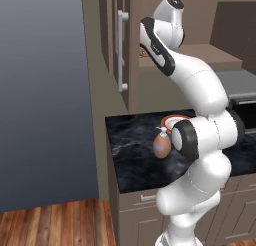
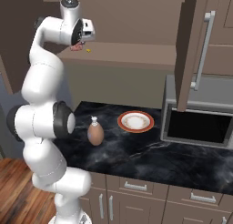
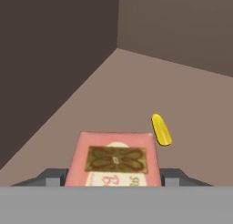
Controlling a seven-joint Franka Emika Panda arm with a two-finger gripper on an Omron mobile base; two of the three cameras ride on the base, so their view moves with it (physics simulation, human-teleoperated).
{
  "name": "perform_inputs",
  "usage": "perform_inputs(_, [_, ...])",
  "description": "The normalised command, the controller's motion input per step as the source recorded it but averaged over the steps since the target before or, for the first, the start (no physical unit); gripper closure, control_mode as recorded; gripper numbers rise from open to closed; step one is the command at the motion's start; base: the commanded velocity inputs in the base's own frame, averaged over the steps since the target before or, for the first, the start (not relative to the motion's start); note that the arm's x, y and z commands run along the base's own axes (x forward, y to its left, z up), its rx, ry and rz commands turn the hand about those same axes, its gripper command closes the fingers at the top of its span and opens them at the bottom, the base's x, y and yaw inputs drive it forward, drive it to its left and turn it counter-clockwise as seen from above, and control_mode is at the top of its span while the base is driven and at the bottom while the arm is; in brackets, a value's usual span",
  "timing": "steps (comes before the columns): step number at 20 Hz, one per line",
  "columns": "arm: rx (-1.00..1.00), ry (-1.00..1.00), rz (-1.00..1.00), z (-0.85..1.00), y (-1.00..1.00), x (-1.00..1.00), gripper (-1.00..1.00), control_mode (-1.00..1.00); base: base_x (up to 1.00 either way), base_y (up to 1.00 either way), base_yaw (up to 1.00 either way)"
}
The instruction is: Pick the bar soap and soap dispenser from the cabinet and place them on the counter.
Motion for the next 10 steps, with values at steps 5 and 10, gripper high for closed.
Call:
perform_inputs(5, [0.0,0.0,-0.03,0.0,-0.3,-0.75,1.0,-1.0,0.0,0.0,0.0])
perform_inputs(10, [0.02,-0.03,-0.06,-0.01,-0.53,-0.72,1.0,-1.0,0.0,0.0,0.0])
